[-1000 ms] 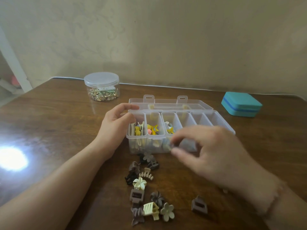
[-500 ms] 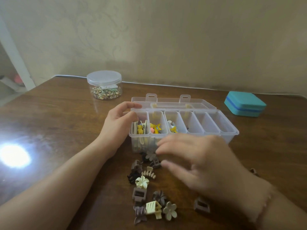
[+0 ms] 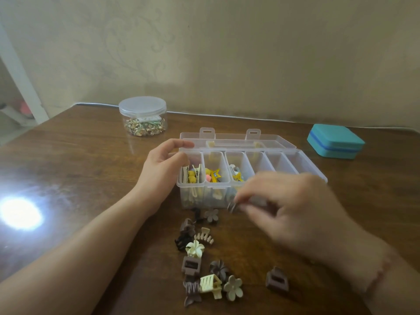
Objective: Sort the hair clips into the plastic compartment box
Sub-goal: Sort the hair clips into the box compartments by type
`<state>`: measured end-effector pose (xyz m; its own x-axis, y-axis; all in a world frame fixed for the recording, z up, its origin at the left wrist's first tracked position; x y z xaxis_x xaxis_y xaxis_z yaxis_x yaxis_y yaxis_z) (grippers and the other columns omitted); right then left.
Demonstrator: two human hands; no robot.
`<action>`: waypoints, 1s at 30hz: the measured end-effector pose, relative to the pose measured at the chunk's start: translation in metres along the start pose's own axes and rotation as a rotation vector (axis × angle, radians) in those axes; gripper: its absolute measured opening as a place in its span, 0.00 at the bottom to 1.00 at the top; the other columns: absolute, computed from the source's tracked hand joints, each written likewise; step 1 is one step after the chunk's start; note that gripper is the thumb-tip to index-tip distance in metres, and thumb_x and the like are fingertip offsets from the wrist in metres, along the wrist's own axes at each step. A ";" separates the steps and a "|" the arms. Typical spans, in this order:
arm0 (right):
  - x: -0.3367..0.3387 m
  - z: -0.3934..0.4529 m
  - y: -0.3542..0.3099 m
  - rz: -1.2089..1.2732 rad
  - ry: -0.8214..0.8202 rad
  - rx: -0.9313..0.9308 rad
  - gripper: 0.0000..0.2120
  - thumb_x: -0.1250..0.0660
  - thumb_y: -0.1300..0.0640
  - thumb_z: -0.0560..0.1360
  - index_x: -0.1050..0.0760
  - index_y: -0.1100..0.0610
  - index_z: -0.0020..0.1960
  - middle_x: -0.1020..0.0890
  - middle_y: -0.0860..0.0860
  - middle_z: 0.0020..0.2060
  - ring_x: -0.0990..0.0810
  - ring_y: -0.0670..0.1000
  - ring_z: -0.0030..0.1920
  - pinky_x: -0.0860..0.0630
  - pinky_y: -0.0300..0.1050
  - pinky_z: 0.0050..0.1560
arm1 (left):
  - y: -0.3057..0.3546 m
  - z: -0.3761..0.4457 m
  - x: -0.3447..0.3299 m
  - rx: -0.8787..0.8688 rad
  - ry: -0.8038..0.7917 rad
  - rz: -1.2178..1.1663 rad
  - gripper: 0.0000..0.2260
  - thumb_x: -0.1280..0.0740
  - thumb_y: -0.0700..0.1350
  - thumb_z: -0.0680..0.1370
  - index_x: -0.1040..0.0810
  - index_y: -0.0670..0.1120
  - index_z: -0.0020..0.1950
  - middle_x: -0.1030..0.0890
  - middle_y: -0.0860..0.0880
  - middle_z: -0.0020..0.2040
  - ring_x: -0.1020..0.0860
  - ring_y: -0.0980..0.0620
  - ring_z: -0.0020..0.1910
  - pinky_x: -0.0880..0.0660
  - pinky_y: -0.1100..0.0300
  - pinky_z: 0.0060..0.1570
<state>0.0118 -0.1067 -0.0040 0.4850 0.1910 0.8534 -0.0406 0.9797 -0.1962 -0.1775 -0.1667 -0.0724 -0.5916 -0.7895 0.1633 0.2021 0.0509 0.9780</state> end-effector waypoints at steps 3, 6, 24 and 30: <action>0.046 -0.004 0.027 0.015 0.274 -0.142 0.04 0.30 0.54 0.74 0.19 0.50 0.48 0.20 0.40 0.40 0.25 0.40 0.31 0.28 0.35 0.31 | 0.002 -0.001 0.000 -0.002 0.005 0.003 0.16 0.38 0.35 0.75 0.20 0.49 0.58 0.15 0.57 0.42 0.21 0.71 0.41 0.28 0.63 0.43; 0.040 -0.005 0.050 -0.140 0.223 -0.274 0.03 0.32 0.52 0.73 0.19 0.48 0.46 0.18 0.42 0.39 0.27 0.39 0.31 0.32 0.35 0.30 | 0.001 -0.001 0.001 -0.005 0.016 0.003 0.16 0.38 0.35 0.75 0.19 0.50 0.56 0.16 0.63 0.39 0.21 0.71 0.39 0.26 0.59 0.47; -0.070 0.000 -0.073 -0.159 -0.329 0.200 0.24 0.52 0.33 0.77 0.23 0.44 0.52 0.22 0.47 0.49 0.22 0.53 0.31 0.27 0.46 0.28 | -0.002 0.002 0.001 -0.005 0.007 -0.031 0.15 0.38 0.36 0.75 0.19 0.52 0.53 0.14 0.51 0.42 0.19 0.65 0.42 0.26 0.67 0.42; -0.075 -0.002 -0.074 -0.133 -0.346 0.207 0.22 0.51 0.36 0.78 0.22 0.45 0.50 0.20 0.44 0.46 0.21 0.52 0.31 0.27 0.45 0.28 | -0.002 0.001 0.000 -0.019 0.006 -0.024 0.15 0.37 0.37 0.75 0.19 0.52 0.54 0.14 0.51 0.44 0.20 0.69 0.42 0.27 0.64 0.44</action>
<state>-0.0198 -0.1940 -0.0541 0.1775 0.0365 0.9834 -0.1891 0.9819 -0.0023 -0.1785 -0.1667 -0.0738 -0.5919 -0.7940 0.1386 0.2023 0.0201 0.9791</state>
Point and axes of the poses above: each hand's wrist, its own z-axis towards the middle knuckle, its own x-axis out of the back of the hand, y = z × x, the point moved 10 cm from there along z, towards the middle knuckle
